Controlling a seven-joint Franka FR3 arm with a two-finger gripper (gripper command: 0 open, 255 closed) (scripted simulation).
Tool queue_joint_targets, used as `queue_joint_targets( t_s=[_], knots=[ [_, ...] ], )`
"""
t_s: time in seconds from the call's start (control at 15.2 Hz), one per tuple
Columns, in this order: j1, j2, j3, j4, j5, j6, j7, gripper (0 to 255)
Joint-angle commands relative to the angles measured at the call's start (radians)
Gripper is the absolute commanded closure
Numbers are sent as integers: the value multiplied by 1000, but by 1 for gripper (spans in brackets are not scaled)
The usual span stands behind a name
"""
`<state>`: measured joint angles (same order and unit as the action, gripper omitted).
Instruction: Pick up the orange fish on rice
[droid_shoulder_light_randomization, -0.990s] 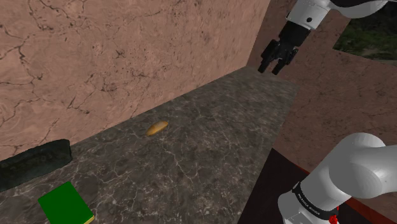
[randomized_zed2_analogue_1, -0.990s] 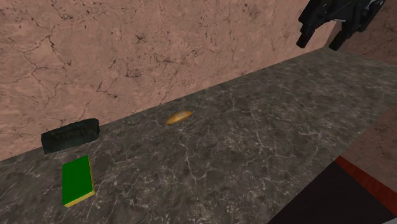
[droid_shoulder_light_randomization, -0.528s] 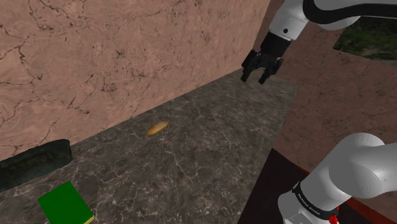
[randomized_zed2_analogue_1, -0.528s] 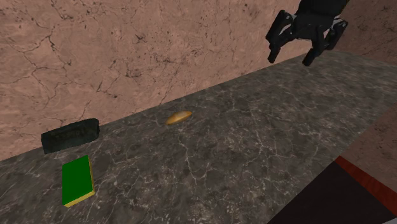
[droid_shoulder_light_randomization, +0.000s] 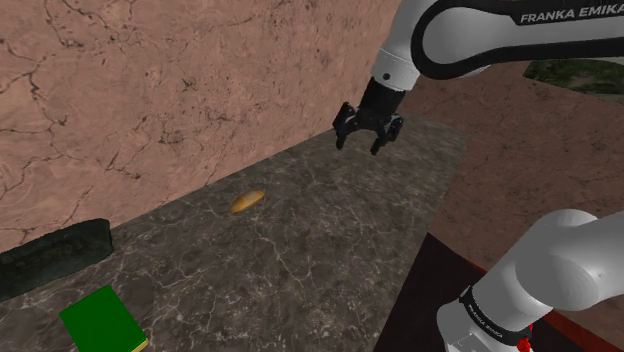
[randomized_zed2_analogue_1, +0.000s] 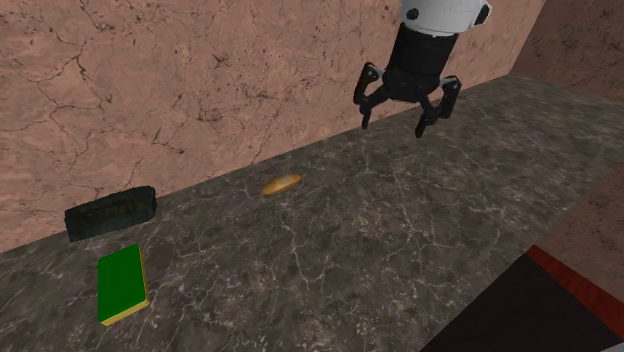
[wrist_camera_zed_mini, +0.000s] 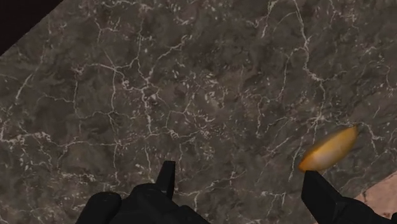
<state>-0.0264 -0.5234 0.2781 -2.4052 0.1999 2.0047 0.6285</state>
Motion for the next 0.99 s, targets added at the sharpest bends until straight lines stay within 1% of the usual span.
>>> queue_joint_targets(
  t_s=[0.0, 0.2, 0.4, 0.66, 0.79, 0.92],
  knots=[
    [-11, 75, 50, 22, 0, 53, 92, 0],
    [-30, 183, 117, 60, -19, 117, 225, 0],
    [-49, 303, 177, 112, -62, 174, 367, 0],
    [-64, 481, 235, 204, -160, 232, 571, 0],
    [-58, 574, 246, 259, -221, 250, 676, 0],
    [-41, 668, 245, 321, -282, 260, 777, 0]
  ],
)
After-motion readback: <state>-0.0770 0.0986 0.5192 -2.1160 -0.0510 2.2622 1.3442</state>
